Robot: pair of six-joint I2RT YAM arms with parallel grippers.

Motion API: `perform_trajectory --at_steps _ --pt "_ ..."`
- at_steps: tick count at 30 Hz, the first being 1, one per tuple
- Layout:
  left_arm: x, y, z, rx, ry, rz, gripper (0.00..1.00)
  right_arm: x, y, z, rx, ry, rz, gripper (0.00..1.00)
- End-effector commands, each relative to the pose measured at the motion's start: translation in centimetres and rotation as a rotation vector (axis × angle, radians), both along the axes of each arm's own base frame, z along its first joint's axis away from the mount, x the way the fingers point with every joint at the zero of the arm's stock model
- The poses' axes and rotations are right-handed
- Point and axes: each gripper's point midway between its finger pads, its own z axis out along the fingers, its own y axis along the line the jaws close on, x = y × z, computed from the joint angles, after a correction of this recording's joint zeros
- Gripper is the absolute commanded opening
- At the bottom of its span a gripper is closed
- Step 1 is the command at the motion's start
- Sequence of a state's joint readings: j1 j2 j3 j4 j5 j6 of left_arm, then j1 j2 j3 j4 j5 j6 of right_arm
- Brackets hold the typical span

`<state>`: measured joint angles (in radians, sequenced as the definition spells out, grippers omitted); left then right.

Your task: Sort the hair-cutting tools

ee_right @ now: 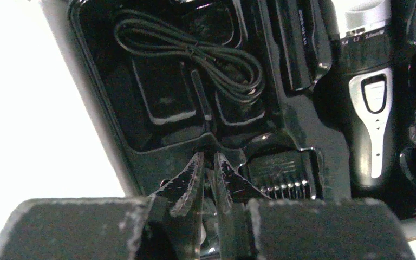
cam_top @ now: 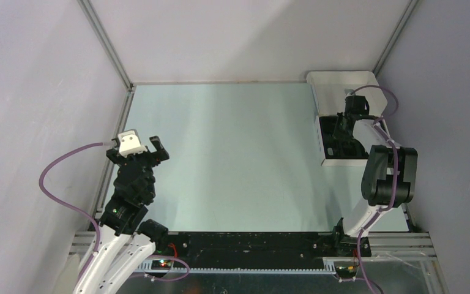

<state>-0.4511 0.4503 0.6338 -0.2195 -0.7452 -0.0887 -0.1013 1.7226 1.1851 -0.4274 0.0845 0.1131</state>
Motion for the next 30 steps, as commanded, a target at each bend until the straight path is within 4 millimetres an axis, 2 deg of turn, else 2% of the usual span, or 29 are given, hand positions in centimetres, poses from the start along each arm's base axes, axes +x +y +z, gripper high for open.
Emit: perform_trajectory --at_steps 1,4,9,16,21,30 --pt "0.1 -0.1 0.3 -0.018 -0.027 -0.001 0.98 -0.2 0.7 2.1 0.028 -0.058 0.012 0.18" --pt "0.1 -0.1 0.3 -0.018 -0.027 -0.002 0.98 -0.2 0.5 3.8 0.014 -0.098 0.006 0.21" --pt "0.1 -0.1 0.3 -0.021 -0.029 -0.004 0.98 -1.3 -0.3 4.4 -0.017 -0.082 -0.032 0.21" --pt "0.1 -0.2 0.4 -0.025 -0.032 -0.010 0.98 -3.2 -0.7 2.9 -0.032 0.011 -0.055 0.16" --pt "0.1 -0.2 0.4 -0.026 -0.034 -0.012 0.98 -3.2 -0.5 2.1 -0.020 0.032 -0.044 0.10" --pt "0.1 -0.2 0.4 -0.025 -0.034 -0.012 0.98 -3.3 -0.3 0.4 -0.009 0.079 -0.036 0.08"
